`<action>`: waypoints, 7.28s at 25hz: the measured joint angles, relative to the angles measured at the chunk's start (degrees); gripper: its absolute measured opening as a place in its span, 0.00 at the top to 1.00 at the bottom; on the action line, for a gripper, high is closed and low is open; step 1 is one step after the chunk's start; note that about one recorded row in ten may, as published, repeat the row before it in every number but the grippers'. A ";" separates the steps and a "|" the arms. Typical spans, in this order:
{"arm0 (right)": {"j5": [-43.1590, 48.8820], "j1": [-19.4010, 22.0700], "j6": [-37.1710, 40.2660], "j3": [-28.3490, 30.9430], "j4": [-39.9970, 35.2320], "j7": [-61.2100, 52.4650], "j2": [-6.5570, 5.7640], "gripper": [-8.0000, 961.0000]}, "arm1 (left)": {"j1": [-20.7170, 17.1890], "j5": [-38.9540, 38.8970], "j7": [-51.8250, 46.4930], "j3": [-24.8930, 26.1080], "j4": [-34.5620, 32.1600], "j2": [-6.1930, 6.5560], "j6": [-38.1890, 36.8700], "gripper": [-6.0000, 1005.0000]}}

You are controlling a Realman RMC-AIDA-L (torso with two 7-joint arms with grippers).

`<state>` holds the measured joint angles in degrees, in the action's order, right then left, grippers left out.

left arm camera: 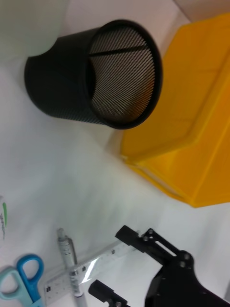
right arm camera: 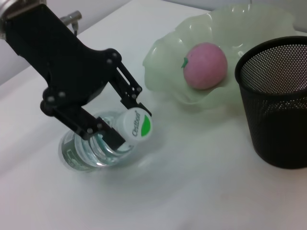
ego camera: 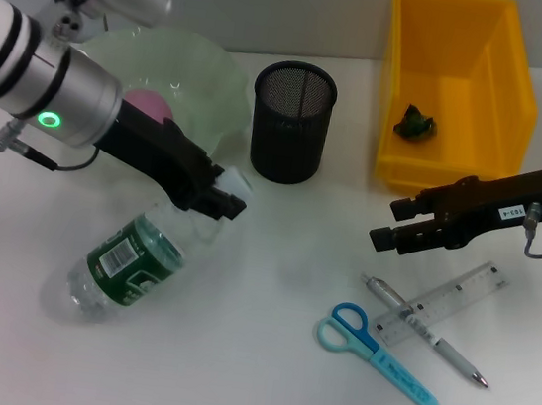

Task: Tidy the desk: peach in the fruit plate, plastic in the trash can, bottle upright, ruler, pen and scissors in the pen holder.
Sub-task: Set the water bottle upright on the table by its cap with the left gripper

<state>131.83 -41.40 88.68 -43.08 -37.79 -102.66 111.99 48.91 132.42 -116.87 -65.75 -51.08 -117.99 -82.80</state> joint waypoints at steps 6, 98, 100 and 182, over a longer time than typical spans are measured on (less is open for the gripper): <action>-0.19 0.35 -0.05 0.20 0.00 -0.98 0.05 0.24 | -1.01 0.00 0.16 3.24 -2.64 0.74 -2.02 0.55; -0.70 -0.17 -1.57 0.46 0.00 -4.57 0.95 0.24 | -5.52 -1.82 8.46 14.86 -14.98 2.82 -15.30 0.55; -0.70 -0.17 -1.58 0.46 0.00 -4.57 0.95 0.24 | -5.78 -1.81 9.38 15.47 -15.25 2.96 -15.60 0.55; -2.02 -0.70 -1.48 0.17 0.00 -4.80 0.78 0.25 | -10.73 0.21 12.73 23.04 -12.37 7.55 -10.84 0.51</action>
<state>129.81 -42.10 87.20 -42.91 -37.79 -107.46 112.77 38.18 132.63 -104.14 -42.72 -63.45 -110.44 -93.64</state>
